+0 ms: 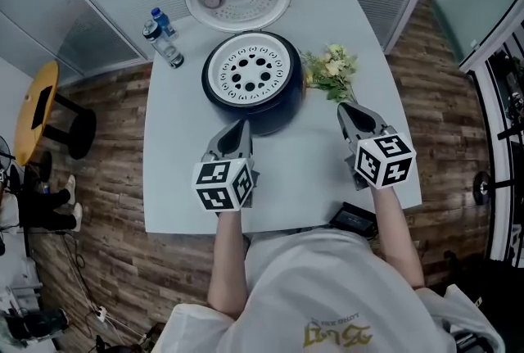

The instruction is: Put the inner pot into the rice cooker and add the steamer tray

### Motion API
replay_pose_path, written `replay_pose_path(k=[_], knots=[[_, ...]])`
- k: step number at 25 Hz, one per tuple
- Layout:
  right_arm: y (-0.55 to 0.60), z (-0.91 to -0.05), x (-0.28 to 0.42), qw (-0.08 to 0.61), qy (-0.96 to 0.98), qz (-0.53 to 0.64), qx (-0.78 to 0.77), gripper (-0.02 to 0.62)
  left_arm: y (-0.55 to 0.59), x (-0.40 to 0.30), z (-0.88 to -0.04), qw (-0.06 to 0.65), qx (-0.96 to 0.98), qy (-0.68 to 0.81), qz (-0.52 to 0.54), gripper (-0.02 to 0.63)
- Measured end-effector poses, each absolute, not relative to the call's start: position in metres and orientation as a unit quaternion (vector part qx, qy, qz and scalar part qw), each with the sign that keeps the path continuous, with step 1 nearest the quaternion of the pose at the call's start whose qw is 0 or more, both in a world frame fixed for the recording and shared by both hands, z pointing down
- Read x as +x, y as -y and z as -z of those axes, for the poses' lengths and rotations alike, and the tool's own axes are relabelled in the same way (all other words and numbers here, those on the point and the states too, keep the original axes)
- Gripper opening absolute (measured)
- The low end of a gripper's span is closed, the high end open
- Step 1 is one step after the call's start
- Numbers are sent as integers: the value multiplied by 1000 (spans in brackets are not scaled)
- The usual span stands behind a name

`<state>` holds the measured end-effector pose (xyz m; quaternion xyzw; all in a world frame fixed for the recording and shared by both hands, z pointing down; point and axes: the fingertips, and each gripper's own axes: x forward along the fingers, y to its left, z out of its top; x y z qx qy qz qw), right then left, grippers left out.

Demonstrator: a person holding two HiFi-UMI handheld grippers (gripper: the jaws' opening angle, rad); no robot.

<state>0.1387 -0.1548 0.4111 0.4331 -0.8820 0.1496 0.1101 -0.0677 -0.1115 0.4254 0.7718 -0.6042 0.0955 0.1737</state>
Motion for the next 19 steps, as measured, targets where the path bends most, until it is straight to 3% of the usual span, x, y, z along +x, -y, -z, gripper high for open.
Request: replay_pose_path(k=[19], knots=[[157, -416, 143, 116, 882, -153, 430, 15, 106, -72, -427, 180, 765, 610, -95, 9]])
